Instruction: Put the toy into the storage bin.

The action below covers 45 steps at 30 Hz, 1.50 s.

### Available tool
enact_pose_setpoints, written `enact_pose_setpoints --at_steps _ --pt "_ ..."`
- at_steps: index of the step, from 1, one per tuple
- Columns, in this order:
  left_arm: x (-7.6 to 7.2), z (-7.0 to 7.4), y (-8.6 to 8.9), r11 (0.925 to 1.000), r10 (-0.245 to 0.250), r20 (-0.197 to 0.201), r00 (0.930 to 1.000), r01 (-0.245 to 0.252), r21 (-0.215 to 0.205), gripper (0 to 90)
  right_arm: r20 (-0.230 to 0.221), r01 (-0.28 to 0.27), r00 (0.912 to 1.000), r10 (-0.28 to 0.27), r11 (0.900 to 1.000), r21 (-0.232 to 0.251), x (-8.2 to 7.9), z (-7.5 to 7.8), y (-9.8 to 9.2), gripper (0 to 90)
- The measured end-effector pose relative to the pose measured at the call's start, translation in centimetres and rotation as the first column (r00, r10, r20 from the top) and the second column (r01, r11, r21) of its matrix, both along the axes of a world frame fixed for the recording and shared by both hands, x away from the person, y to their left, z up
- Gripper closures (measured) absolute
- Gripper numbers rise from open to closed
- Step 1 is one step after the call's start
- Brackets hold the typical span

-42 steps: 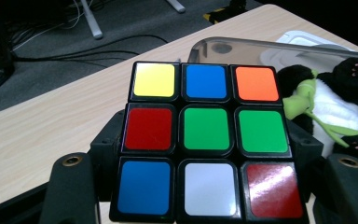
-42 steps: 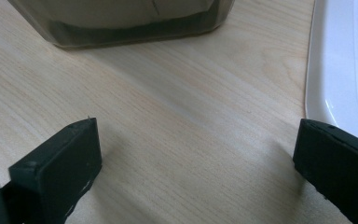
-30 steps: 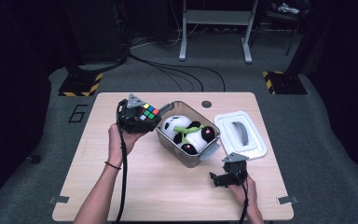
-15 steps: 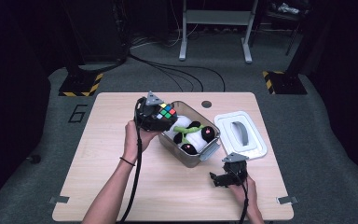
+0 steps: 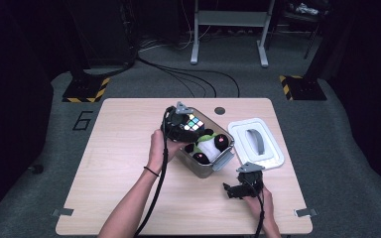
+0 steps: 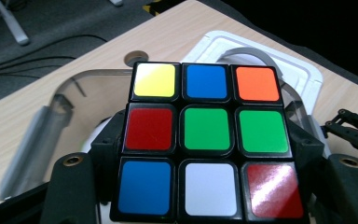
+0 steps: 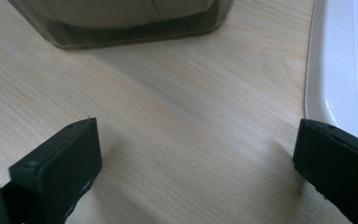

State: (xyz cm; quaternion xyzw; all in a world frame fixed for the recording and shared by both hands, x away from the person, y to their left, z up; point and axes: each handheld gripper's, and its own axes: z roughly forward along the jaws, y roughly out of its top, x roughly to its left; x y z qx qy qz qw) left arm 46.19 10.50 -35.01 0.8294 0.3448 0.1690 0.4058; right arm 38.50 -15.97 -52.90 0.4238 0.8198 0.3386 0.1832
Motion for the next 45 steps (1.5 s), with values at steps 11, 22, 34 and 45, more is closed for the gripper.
enact_pose_setpoints --at_steps 11,22,34,45 --pt "0.3 -1.6 -2.2 0.9993 -0.034 -0.060 0.9976 0.034 -0.014 33.8 0.000 0.000 1.0000 0.000 1.000 0.000 0.0 0.0 0.0 0.0" --pt "0.0 -3.2 -3.8 0.9971 -0.076 -0.092 0.9928 0.076 -0.006 33.8 0.000 0.000 1.0000 0.000 1.000 0.000 0.0 0.0 0.0 0.0" --pt "-0.8 -4.6 -5.3 0.9941 -0.103 -0.098 0.9898 0.106 0.023 33.7 0.000 0.000 1.0000 0.000 1.000 0.000 0.0 0.0 0.0 0.0" --pt "-2.0 -3.0 -4.8 0.9918 -0.126 -0.072 0.9894 0.127 0.011 22.9 -0.006 0.003 1.0000 -0.003 1.000 0.001 -0.1 0.0 0.0 0.1"
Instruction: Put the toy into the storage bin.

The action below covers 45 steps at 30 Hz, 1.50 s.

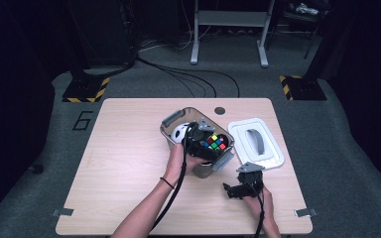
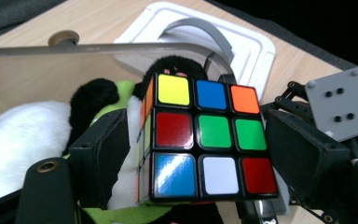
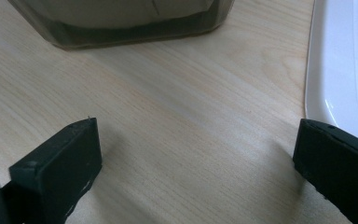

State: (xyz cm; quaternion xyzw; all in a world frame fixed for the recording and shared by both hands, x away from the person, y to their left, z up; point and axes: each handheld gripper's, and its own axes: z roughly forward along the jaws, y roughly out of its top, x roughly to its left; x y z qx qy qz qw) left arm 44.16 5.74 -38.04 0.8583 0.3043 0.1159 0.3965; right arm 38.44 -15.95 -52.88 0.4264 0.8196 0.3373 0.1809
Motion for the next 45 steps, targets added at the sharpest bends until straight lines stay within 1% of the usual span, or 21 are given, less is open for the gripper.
enact_pose_setpoints --at_steps 2,4,7,8,10,11,12,16,17,18,21,26,27,31,33,35,38,39,42,43,45 --pt "-0.1 0.6 0.4 0.9998 0.002 0.013 0.9999 -0.002 -0.022 23.7 0.000 0.000 1.0000 0.000 1.000 0.000 0.0 0.0 0.0 0.0" --pt "0.0 1.0 0.6 0.9996 0.009 0.029 0.9995 -0.008 -0.026 28.7 0.000 0.000 1.0000 0.000 1.000 0.000 0.0 0.0 0.0 0.0" --pt "0.5 1.1 0.9 0.9992 0.014 0.023 0.9996 -0.013 -0.037 35.5 -0.007 0.004 1.0000 -0.004 1.000 0.016 0.0 0.0 0.1 0.0" --pt "0.7 1.0 0.9 0.9994 0.014 0.016 0.9998 -0.014 -0.030 36.5 -0.006 0.004 1.0000 -0.004 1.000 0.011 0.0 0.0 0.1 0.0" --pt "1.1 0.6 1.0 0.9984 0.005 -0.006 1.0000 -0.005 -0.057 37.9 -0.002 0.002 1.0000 -0.002 1.000 0.001 0.0 0.0 0.0 0.0" --pt "1.2 0.6 1.1 0.9982 0.000 -0.016 0.9999 -0.001 -0.060 38.7 -0.006 0.003 1.0000 -0.003 1.000 0.009 0.0 0.0 0.0 0.0" --pt "1.3 0.4 1.1 0.9977 -0.009 -0.027 0.9996 0.007 -0.068 39.6 0.007 -0.003 1.0000 0.003 1.000 -0.001 0.1 0.0 0.0 0.0" --pt "1.7 -0.2 1.1 0.9956 -0.017 -0.064 0.9978 0.011 -0.094 42.4 0.006 -0.002 1.0000 0.002 1.000 0.000 0.0 0.0 0.0 0.0" --pt "1.8 -0.3 1.1 0.9961 -0.019 -0.067 0.9976 0.013 -0.088 42.5 0.007 -0.002 1.0000 0.002 1.000 -0.001 0.0 0.0 0.0 0.1" --pt "1.8 -0.3 1.1 0.9962 -0.018 -0.064 0.9978 0.013 -0.086 42.5 -0.001 0.003 1.0000 -0.003 1.000 0.015 0.0 0.0 0.1 0.0" --pt "1.8 -0.5 1.0 0.9969 -0.017 -0.058 0.9982 0.012 -0.078 42.7 0.007 -0.002 1.0000 0.002 1.000 0.000 0.0 0.0 0.0 0.0" --pt "1.8 -0.7 1.1 0.9969 -0.019 -0.059 0.9981 0.015 -0.078 43.6 0.001 0.002 1.0000 -0.002 1.000 0.013 0.0 0.0 0.1 0.0" --pt "1.8 -0.8 1.1 0.9969 -0.016 -0.055 0.9984 0.012 -0.077 43.6 0.007 -0.003 1.0000 0.003 1.000 -0.001 0.0 0.0 0.0 0.0" --pt "1.7 -0.4 0.9 0.9980 -0.016 -0.050 0.9986 0.013 -0.062 44.0 0.005 -0.003 1.0000 0.003 1.000 0.002 0.0 0.0 0.0 0.0" --pt "1.7 -0.1 0.9 0.9981 0.001 -0.051 0.9987 -0.004 -0.061 41.5 0.002 -0.001 1.0000 0.001 1.000 0.008 0.0 0.0 0.0 0.0" --pt "1.7 0.1 1.0 0.9984 0.028 -0.036 0.9989 -0.030 -0.048 33.1 0.004 0.016 0.9999 -0.016 1.000 0.015 0.0 0.0 0.1 0.0" --pt "1.5 0.7 1.6 0.9964 0.060 -0.012 0.9981 -0.061 -0.059 26.2 0.001 0.008 1.0000 -0.008 1.000 0.016 0.0 0.0 0.1 0.0" --pt "1.3 0.9 1.8 0.9954 0.076 -0.003 0.9971 -0.076 -0.057 24.6 0.005 -0.002 1.0000 0.002 1.000 0.001 0.0 0.0 0.0 0.0" --pt "1.1 1.3 2.7 0.9926 0.111 0.012 0.9938 -0.110 -0.052 18.1 0.000 0.004 1.0000 -0.004 1.000 0.017 0.0 0.0 0.1 0.1" --pt "1.0 1.4 3.1 0.9917 0.119 0.014 0.9927 -0.119 -0.050 16.9 0.004 -0.002 1.0000 0.002 1.000 0.006 0.0 0.0 0.0 0.0" --pt "0.9 1.5 3.9 0.9892 0.138 0.015 0.9904 -0.137 -0.052 15.1 0.002 -0.001 1.0000 0.001 1.000 0.010 0.0 0.0 0.0 0.0"
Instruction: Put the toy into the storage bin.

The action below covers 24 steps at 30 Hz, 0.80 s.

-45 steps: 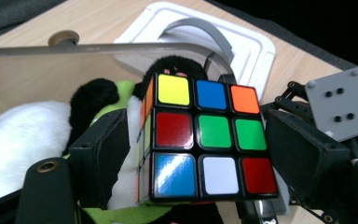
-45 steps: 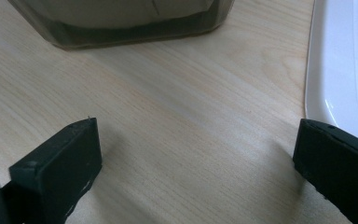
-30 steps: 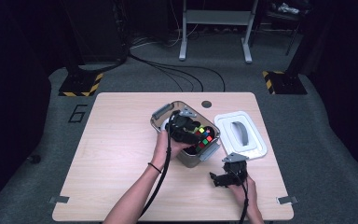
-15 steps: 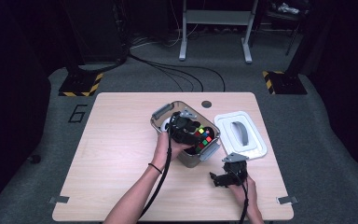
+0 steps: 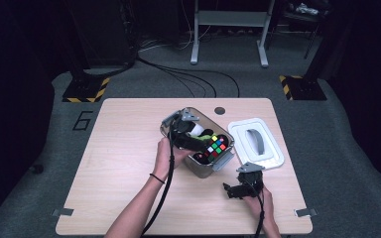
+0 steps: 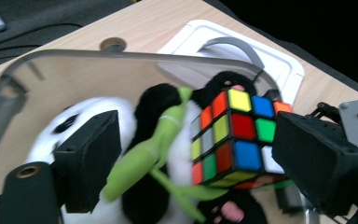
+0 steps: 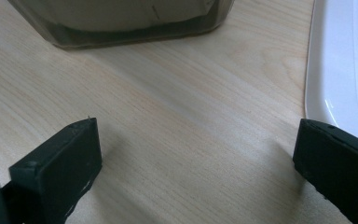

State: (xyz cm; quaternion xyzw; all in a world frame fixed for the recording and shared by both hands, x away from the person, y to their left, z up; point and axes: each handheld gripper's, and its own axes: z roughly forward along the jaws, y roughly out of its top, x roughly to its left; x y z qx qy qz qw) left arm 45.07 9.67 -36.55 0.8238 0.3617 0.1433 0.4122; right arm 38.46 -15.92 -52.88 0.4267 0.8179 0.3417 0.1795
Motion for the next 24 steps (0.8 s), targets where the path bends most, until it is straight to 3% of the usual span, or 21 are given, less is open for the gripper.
enact_pose_setpoints --at_steps 5,16,19,21,24 --pt "-0.3 0.0 2.3 0.9989 0.039 0.011 0.9992 -0.039 0.026 13.2 0.001 -0.001 1.0000 0.001 1.000 -0.002 0.0 0.0 0.0 0.0" --pt "-0.5 -1.1 7.2 0.9907 0.134 0.010 0.9909 -0.134 0.022 2.8 0.006 -0.002 1.0000 0.002 1.000 -0.011 0.0 0.0 -0.1 0.0" --pt "-0.4 -1.7 8.2 0.9858 0.167 0.006 0.9860 -0.167 0.021 0.0 0.006 -0.002 1.0000 0.002 1.000 -0.011 0.0 0.0 -0.1 0.0" --pt "-0.4 -2.7 10.1 0.9776 0.210 -0.010 0.9776 -0.210 0.012 0.0 0.006 -0.002 1.0000 0.002 1.000 -0.011 0.0 0.0 -0.1 0.0" --pt "-0.4 -3.6 11.7 0.9705 0.241 -0.024 0.9702 -0.241 0.017 0.0 0.003 0.017 0.9998 -0.017 1.000 0.005 0.0 0.0 0.1 0.0"
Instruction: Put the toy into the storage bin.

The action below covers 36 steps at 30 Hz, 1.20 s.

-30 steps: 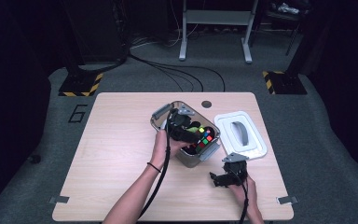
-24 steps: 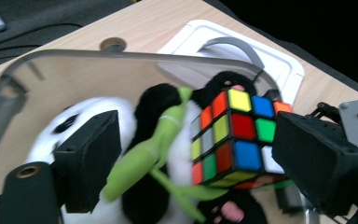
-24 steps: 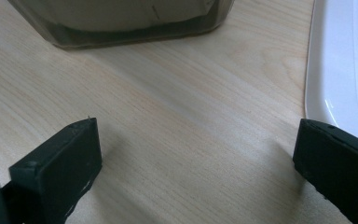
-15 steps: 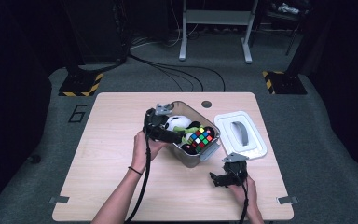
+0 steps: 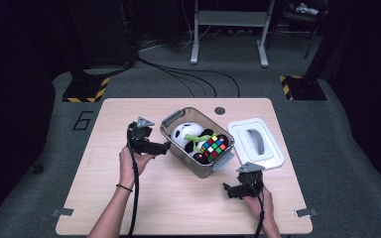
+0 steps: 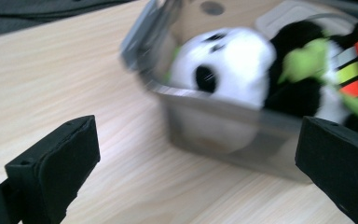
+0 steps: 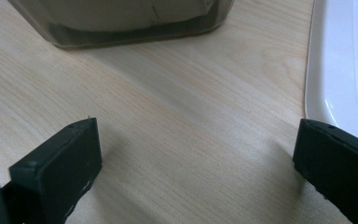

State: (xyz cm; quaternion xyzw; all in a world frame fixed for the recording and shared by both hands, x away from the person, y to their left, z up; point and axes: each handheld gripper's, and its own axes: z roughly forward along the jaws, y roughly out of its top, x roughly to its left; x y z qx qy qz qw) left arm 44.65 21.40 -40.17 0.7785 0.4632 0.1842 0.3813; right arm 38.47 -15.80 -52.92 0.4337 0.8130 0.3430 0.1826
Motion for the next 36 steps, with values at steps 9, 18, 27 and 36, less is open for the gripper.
enact_pose_setpoints --at_steps 9,18,27,36 --pt "-0.1 -3.8 4.5 0.9954 0.095 -0.038 0.9948 -0.094 0.017 0.0 0.000 -0.001 1.0000 0.001 1.000 -0.001 0.0 0.0 0.0 0.0" --pt "-0.3 -8.9 8.6 0.9777 0.208 -0.079 0.9748 -0.206 0.041 0.0 0.000 0.000 1.0000 0.000 1.000 -0.001 0.0 0.0 0.0 0.0" --pt "-0.7 -12.4 11.5 0.9573 0.285 -0.080 0.9552 -0.279 0.075 0.0 0.006 -0.022 0.9997 0.022 1.000 -0.019 0.1 0.0 -0.2 0.0" --pt "-1.0 -12.9 11.9 0.9661 0.249 -0.025 0.9681 -0.247 0.075 0.0 0.007 -0.019 0.9998 0.019 1.000 -0.019 0.1 0.0 -0.2 0.0"
